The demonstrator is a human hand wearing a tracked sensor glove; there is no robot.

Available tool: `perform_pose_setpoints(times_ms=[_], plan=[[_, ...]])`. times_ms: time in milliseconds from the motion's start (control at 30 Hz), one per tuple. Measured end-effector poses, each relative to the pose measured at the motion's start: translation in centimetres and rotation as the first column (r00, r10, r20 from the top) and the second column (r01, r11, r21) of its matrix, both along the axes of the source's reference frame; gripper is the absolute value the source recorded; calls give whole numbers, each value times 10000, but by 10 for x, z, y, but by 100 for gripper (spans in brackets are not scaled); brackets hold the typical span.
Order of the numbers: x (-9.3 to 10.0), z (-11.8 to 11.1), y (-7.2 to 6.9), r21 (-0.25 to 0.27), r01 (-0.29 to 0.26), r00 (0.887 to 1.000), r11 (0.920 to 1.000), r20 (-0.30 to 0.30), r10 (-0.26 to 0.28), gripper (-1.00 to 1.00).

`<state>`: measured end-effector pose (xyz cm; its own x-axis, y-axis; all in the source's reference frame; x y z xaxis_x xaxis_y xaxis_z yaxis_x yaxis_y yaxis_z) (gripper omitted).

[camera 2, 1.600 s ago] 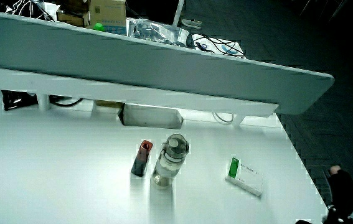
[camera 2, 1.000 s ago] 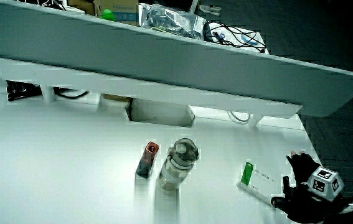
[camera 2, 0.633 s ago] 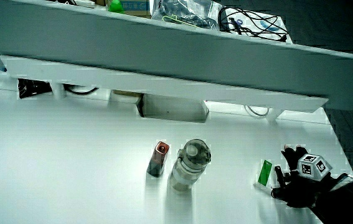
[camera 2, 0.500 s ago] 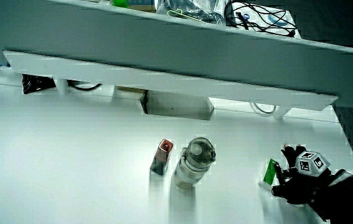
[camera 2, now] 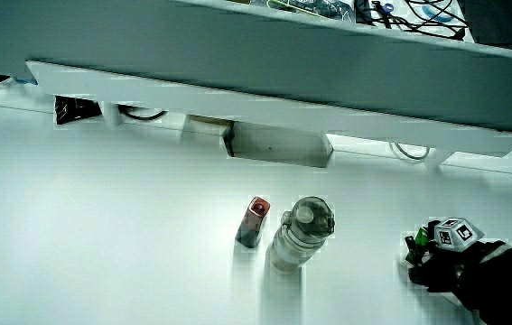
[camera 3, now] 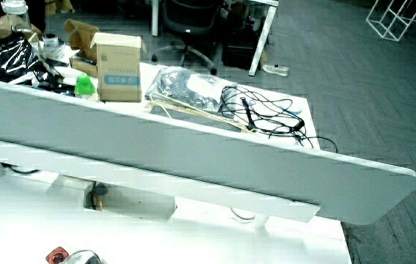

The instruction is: Pick medicine

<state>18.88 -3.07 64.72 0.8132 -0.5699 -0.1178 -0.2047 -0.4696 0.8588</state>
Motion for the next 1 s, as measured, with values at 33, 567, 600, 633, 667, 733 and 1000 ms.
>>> perform_pose_setpoints(times_ms=[33,567,600,633,667,733,1000], plan=[[1,0,0,92,-32,10000,10000,48,31,100],[19,-24,31,1220,-63,9910,9925,1334,-101,100],[19,-27,33,1240,16,9896,9923,1428,-195,100],[18,-31,35,1127,42,9897,9936,1416,-203,100],[16,-36,37,1230,102,9872,9924,1568,-296,100],[14,-42,39,1424,116,9818,9897,1859,-382,100],[-4,-73,58,2161,450,9495,9753,2943,-1091,100]])
